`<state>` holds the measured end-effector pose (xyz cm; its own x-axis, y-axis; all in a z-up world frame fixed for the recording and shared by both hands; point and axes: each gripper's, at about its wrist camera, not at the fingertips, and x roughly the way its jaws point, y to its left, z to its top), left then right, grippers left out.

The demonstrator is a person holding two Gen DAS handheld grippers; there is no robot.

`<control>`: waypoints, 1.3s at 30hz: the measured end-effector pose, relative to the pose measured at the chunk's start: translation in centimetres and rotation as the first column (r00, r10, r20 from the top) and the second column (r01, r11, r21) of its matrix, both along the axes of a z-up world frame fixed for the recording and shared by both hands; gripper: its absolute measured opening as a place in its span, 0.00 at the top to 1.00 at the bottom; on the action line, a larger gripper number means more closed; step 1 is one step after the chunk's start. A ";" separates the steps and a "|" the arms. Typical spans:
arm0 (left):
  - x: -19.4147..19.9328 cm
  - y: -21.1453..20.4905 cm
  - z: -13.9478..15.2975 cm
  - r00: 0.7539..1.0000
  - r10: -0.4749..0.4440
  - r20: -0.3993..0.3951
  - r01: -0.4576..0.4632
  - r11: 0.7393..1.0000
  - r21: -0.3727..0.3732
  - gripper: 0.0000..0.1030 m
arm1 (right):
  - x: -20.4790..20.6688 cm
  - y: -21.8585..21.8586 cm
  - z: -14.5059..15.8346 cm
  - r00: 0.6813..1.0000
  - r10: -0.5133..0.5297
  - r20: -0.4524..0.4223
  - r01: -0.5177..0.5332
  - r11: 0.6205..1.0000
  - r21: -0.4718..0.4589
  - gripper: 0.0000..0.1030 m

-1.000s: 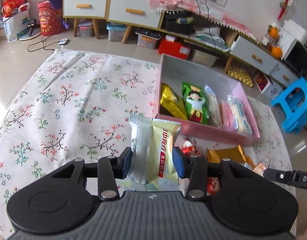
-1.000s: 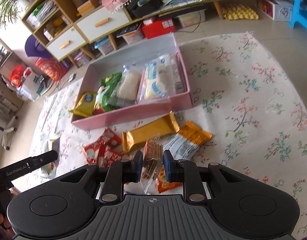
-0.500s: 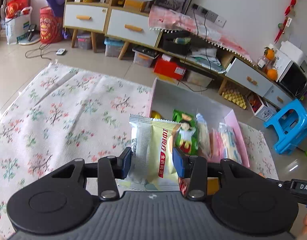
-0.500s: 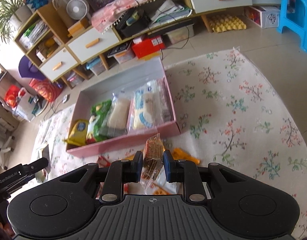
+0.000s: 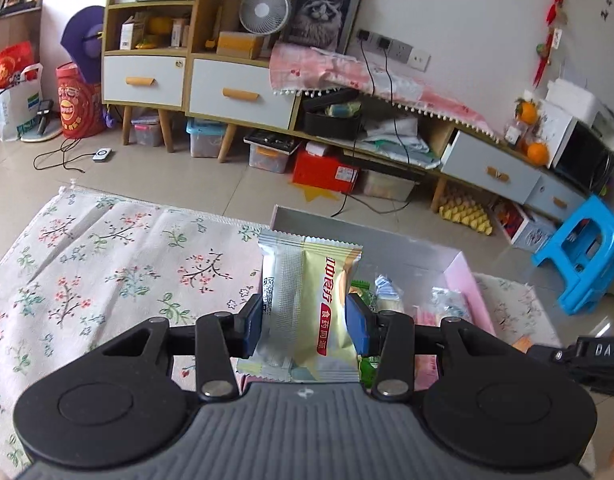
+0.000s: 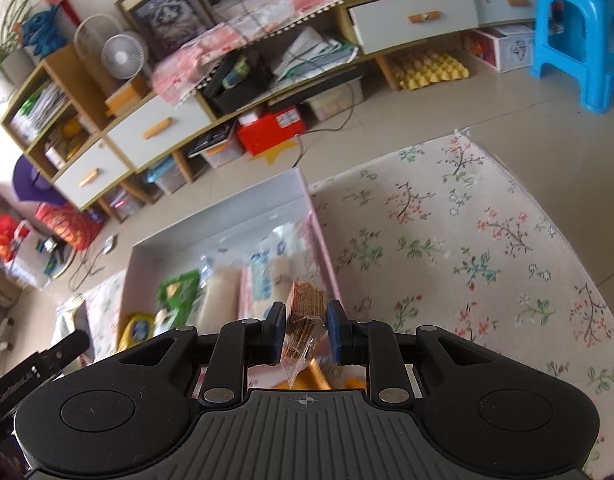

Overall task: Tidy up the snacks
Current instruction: 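Carry both packs over the pink box and open both grippers, then move both open grippers back over the red candy packs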

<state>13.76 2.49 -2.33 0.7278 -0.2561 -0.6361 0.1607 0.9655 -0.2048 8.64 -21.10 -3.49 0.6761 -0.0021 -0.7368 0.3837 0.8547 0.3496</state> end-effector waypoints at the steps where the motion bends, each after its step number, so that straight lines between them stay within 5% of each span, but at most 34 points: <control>1: 0.2 -0.3 -0.2 1.000 -0.002 -0.004 0.002 1.000 0.012 0.61 | 0.3 -0.1 -0.2 1.000 -0.015 0.001 0.015 1.000 -0.004 0.79; 8: 1.5 -1.4 -0.6 1.000 -0.013 -0.001 0.014 0.999 0.040 0.61 | 1.7 -0.9 -0.8 0.990 -0.126 0.058 0.125 0.992 0.016 0.79; 16: 2.1 -1.5 -1.6 1.000 -0.004 -0.014 0.005 0.998 0.067 0.61 | 3.2 2.3 -0.7 0.989 -0.007 0.148 0.001 0.999 0.044 0.79; 22: 1.7 -1.7 -1.5 1.000 -0.016 -0.015 0.018 0.994 0.104 0.55 | 4.6 5.5 -2.0 0.985 0.144 0.098 -0.146 0.989 0.019 0.76; 32: 0.2 0.2 0.9 1.000 -0.008 -0.021 0.007 1.000 -0.022 0.54 | 3.2 3.1 -1.0 0.994 0.069 0.080 -0.079 0.989 0.128 0.74; 39: -1.4 0.5 1.5 0.998 -0.003 -0.067 0.005 1.000 0.019 0.49 | 0.9 2.5 0.1 0.999 0.050 0.006 -0.050 0.982 0.183 0.67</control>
